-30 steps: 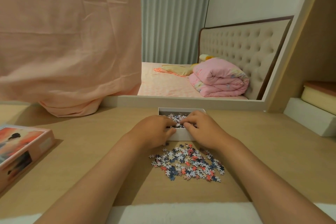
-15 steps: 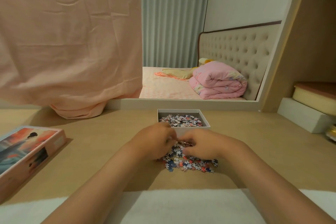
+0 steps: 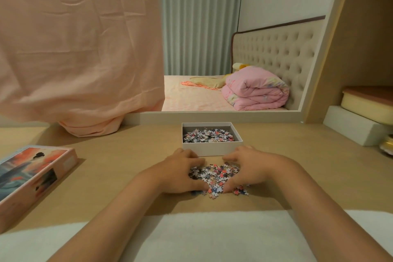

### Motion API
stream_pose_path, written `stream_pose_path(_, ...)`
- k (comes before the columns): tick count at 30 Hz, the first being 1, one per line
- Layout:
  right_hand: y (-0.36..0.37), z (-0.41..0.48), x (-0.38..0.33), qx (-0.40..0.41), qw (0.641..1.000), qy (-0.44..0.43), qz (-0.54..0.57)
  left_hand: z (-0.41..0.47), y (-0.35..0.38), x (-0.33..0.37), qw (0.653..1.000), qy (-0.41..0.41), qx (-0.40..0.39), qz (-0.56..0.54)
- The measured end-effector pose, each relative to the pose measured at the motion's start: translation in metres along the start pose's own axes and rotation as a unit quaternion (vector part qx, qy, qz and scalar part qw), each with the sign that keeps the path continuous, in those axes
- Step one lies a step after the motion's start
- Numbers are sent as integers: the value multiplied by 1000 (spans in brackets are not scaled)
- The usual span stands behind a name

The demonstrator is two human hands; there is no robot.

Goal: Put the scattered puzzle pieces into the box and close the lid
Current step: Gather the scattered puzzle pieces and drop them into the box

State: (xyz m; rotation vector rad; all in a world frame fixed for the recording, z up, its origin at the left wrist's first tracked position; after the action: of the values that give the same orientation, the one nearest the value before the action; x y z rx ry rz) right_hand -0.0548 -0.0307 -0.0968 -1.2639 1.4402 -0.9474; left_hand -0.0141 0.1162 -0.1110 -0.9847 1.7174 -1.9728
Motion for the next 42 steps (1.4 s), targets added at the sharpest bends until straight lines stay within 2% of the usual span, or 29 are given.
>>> stream_pose_path(3,10,6,-8,-14,1000,0,-10,4,0,6,1000,13,24,-2)
stream_pose_path(9,7,20,-27,49,996,-42,63,7,-14,10,994,28,103,-37)
stream_pose_path(16,-5,20,-29,119,983,-41,135,7,-22,2,986,13,135,-98)
stream_pose_path(22,-10,23,-25,142,969,-42,195,12,-27,-7,974,6,150,-171)
stream_pose_path(27,-40,26,-16,196,939,-59,278,26,-52,-15,951,-10,179,-251)
stream_pose_path(31,-73,38,-7,250,919,-64,298,40,-78,-22,929,-9,217,-299)
stream_pose_path(36,-91,60,0,290,908,-53,297,64,-85,-39,928,-38,248,-276)
stream_pose_path(39,-87,71,3,299,899,-52,316,74,-74,-42,945,-28,223,-236)
stream_pose_path(42,-79,80,3,288,912,-51,287,77,-66,-42,957,-29,196,-210)
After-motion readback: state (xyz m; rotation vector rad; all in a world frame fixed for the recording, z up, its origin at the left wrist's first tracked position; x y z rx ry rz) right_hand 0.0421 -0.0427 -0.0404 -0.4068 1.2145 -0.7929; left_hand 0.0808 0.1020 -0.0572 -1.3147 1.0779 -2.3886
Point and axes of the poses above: each hand's wrist, its own z-axis towards the middle knuckle, its own y-axis out of the palm, x = y × z, the point moved 10 cm from there along z, towards the middle knuckle, and after that the axes turned 1 degree about -z, right-handed, at the moved point
